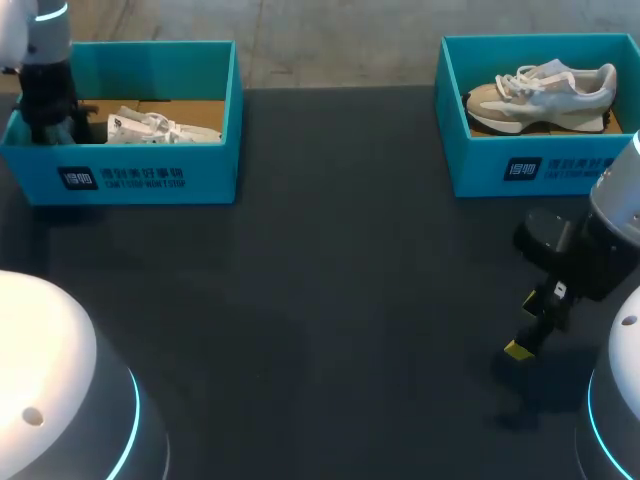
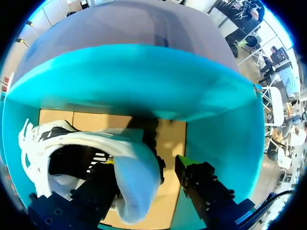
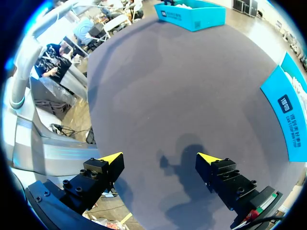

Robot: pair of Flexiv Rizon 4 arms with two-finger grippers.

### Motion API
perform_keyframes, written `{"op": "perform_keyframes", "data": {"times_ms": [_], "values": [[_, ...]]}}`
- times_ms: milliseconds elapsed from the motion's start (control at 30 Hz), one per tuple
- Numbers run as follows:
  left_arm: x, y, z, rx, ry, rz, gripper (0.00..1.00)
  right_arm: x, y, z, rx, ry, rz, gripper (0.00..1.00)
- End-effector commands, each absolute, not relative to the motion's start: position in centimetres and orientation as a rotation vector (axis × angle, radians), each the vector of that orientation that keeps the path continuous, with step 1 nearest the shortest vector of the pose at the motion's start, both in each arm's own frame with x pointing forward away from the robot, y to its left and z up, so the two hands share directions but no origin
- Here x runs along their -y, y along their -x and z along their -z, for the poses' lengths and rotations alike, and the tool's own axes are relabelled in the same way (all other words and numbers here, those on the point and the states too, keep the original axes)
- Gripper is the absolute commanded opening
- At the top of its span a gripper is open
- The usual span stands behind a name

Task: Take the shoe out of the shoebox, open the shoe tongue, remove and reinsert the insole, then place the shoe into the shoebox

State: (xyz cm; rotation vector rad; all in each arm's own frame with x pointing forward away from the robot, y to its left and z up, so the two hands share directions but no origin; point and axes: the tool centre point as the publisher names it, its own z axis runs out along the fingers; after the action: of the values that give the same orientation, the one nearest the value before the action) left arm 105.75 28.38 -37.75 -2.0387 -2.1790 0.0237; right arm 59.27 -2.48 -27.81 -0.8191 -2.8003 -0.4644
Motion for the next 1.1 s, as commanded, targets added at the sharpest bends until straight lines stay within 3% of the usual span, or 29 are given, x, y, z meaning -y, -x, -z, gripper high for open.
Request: {"op": "perform_keyframes", "data": {"times_ms": [33,133,300,533,1100], "values": [[-28.4,-105.2,36.8,2.188,2.059,-0.014,0.62,2.5,-59.1,27.9,2.802,0.819,0.466,1.0],[-28.3,-105.1,35.9,2.196,2.08,-0.014,0.61,2.5,-59.1,27.9,2.802,0.819,0.466,1.0],[-28.2,-104.7,34.0,2.212,2.134,-0.007,0.69,2.5,-59.1,27.9,2.802,0.819,0.466,1.0],[-28.2,-104.3,31.4,2.234,2.185,0.026,1.0,2.5,-59.1,27.9,2.802,0.819,0.466,1.0],[-28.9,-102.3,24.4,2.254,2.223,0.074,1.0,2.5,-59.1,27.9,2.802,0.819,0.466,1.0]]}}
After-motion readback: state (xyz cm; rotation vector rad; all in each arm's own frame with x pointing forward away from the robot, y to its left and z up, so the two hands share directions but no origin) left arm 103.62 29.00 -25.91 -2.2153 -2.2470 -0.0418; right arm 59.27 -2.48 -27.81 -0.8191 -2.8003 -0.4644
